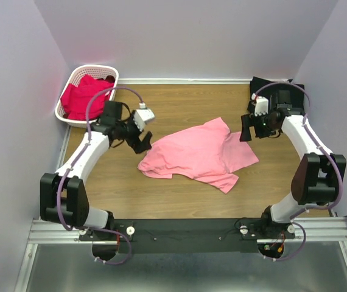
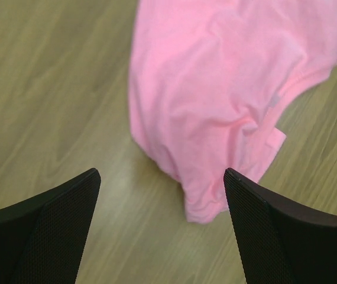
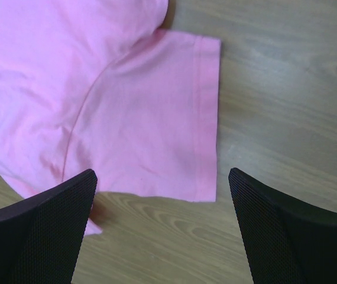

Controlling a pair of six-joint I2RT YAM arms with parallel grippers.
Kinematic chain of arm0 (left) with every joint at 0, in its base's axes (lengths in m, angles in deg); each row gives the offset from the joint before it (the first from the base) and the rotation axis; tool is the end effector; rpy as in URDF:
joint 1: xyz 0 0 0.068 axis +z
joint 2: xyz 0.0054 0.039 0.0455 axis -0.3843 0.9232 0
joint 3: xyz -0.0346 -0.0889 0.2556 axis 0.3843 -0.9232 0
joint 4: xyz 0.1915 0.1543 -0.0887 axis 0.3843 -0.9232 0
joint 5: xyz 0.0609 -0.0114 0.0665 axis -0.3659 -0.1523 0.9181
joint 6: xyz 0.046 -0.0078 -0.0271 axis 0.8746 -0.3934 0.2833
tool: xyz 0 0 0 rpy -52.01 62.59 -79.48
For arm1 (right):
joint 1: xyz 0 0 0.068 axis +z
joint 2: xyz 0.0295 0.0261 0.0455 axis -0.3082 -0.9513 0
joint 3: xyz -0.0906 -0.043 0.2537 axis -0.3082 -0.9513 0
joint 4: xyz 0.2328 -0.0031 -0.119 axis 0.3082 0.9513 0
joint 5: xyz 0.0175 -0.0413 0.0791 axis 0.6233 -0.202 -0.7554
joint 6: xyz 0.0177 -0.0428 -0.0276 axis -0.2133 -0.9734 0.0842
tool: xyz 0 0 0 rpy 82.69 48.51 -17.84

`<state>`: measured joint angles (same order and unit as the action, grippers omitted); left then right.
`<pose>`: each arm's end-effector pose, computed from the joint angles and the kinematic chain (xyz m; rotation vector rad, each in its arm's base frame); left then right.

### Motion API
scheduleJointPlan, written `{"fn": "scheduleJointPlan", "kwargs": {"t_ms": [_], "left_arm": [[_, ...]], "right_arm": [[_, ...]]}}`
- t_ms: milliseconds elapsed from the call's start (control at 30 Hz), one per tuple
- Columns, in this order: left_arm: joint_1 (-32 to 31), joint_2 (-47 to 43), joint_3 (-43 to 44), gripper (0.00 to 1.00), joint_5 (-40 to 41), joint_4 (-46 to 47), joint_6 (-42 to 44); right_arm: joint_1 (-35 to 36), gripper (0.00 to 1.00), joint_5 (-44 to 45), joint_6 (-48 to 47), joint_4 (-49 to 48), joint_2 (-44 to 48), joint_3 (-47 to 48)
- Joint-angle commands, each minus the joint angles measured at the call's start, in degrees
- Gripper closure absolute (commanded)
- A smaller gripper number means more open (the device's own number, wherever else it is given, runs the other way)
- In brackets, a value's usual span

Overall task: Fold and stack the t-shirts
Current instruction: Move the tshirt to the center of the board, then flatten the tshirt out

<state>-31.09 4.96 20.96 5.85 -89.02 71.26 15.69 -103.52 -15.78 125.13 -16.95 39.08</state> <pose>0.2870 -0.0652 0.2760 1.0584 2.0183 -0.6022 0.3255 -0.0001 0.2563 -0.4095 2.5533 0.3735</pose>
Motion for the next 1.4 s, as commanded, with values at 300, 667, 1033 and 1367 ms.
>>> {"fn": "scheduleJointPlan", "kwargs": {"t_ms": [300,667,1033,1367], "left_arm": [[-20.2,0.2,-12.9,0.11,18.6,11.4,1.5],[-21.0,12.6,-10.9,0.18,29.2,16.4,0.4],[-12.8,18.3,3.2,0.97,30.5,11.7,2.6],[-3.9,23.8,27.9,0.54,17.4,0.7,5.8]], "right_arm": [[1.4,0.18,8.0,-0.5,2.6,-12.5,-2.5],[1.9,0.41,13.0,1.2,0.0,-20.5,-2.1],[1.3,0.99,6.5,4.0,0.7,-15.4,2.9],[0.6,1.00,-15.5,7.1,4.3,-7.5,9.2]]}}
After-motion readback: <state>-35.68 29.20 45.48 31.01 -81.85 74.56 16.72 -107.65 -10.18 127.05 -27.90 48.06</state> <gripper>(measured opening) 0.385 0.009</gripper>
